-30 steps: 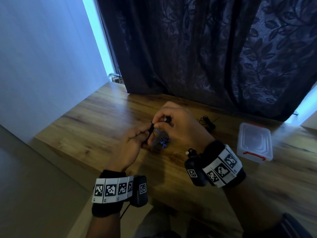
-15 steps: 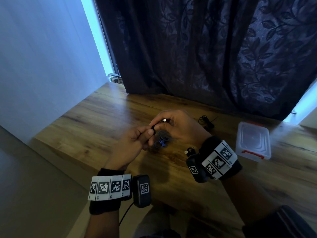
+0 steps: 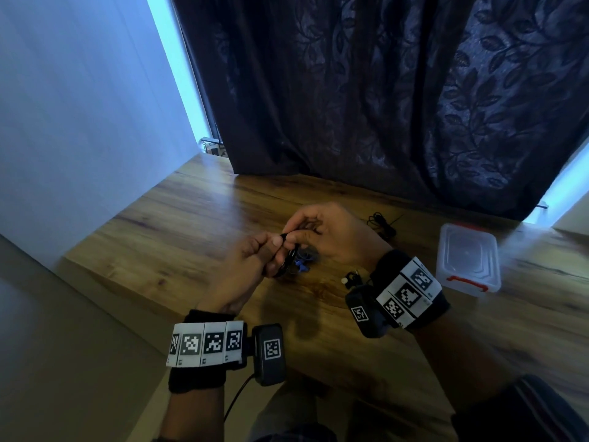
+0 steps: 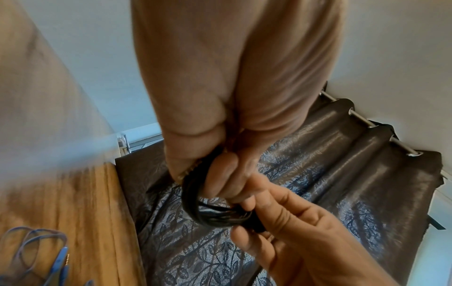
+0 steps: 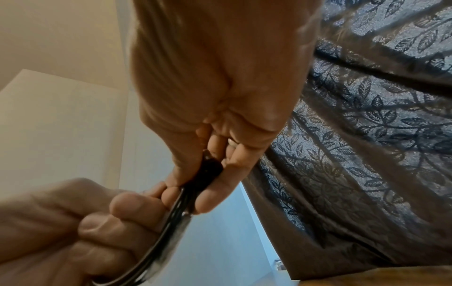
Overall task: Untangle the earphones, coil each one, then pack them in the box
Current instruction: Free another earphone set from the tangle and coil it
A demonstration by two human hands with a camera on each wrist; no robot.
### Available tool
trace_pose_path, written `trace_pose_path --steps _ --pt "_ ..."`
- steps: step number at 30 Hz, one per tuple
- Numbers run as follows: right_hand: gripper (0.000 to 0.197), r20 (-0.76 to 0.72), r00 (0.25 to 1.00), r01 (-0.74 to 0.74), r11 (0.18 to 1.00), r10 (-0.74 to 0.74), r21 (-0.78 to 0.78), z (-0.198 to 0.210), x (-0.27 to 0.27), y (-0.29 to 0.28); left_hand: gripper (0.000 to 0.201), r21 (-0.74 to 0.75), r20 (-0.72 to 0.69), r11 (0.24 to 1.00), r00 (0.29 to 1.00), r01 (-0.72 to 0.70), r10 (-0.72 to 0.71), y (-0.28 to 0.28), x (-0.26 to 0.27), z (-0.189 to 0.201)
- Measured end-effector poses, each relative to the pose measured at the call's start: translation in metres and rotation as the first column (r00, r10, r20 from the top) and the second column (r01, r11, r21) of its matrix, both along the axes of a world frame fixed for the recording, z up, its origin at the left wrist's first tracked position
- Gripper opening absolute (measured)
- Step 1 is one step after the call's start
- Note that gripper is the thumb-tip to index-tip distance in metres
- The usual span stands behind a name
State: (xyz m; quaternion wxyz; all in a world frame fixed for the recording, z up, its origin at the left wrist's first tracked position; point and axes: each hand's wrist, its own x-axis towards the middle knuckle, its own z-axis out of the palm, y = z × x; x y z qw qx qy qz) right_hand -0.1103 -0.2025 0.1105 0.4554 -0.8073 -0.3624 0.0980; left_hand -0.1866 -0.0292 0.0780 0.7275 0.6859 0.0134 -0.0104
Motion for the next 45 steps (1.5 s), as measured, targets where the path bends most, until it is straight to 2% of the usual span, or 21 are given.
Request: trace_pose_path --steps 5,11,14,18,21,23,25,27,29,31,36,41,45 --pt "0.007 0.065 0.994 0.085 0.996 -0.083 -0.025 0.000 -0.003 -0.001 0.026 0.052 -0.017 0.997 0.998 -0.063 0.064 -0.003 0.002 -0.002" --pt "0.005 0.039 0.991 0.123 0.990 -0.126 0.069 0.000 -0.009 -0.001 0.024 0.252 0.141 0.947 0.976 -0.200 0.169 -0.012 -0.001 0.004" --pt "0.004 0.069 0.989 0.122 0.988 -0.129 0.099 0.000 -0.009 -0.001 0.024 0.344 0.173 0.915 0.972 -0.213 0.161 -0.007 0.002 0.001" --pt "0.006 0.104 0.987 0.114 0.988 -0.126 0.107 -0.002 -0.007 -0.001 0.026 0.374 0.225 0.903 0.965 -0.210 0.132 -0.004 0.003 0.000" --pt "0.006 0.128 0.985 0.098 0.988 -0.114 0.120 -0.004 -0.007 0.000 0.025 0.299 0.204 0.939 0.973 -0.171 0.112 -0.002 0.004 -0.003" --pt "0.007 0.125 0.986 0.092 0.986 -0.109 0.136 -0.004 -0.007 0.001 0.026 0.145 0.114 0.986 0.991 -0.088 0.072 -0.003 0.003 -0.005" --pt "0.007 0.108 0.989 0.089 0.985 -0.105 0.146 -0.004 -0.007 0.003 0.027 -0.008 0.046 1.000 0.999 -0.021 0.022 -0.003 0.003 -0.005" --pt "0.005 0.098 0.990 0.085 0.985 -0.100 0.149 -0.005 -0.007 0.002 0.028 -0.072 0.037 0.997 0.999 0.019 -0.017 -0.004 0.001 -0.003" --pt "0.004 0.061 0.996 0.053 0.984 -0.064 0.171 -0.004 -0.009 0.002 0.032 -0.028 0.057 0.999 0.998 0.028 -0.026 -0.004 0.000 -0.002" --pt "0.004 0.085 0.995 0.042 0.984 -0.057 0.174 -0.005 -0.007 0.002 0.031 0.022 0.081 1.000 0.997 0.002 -0.004 -0.006 -0.001 -0.003" --pt "0.007 0.085 0.993 0.063 0.980 -0.080 0.186 -0.013 0.001 0.000 0.009 0.155 0.200 0.982 0.977 -0.106 0.074 -0.008 0.001 -0.006" --pt "0.010 -0.055 0.997 0.065 0.963 -0.052 0.263 -0.019 0.006 -0.002 0.003 0.203 0.259 0.975 0.965 -0.085 0.030 -0.002 -0.001 -0.006" --pt "0.012 -0.143 0.988 0.099 0.938 -0.053 0.333 -0.026 0.008 -0.004 0.011 0.194 0.252 0.980 0.968 -0.053 0.003 -0.001 0.001 -0.008"
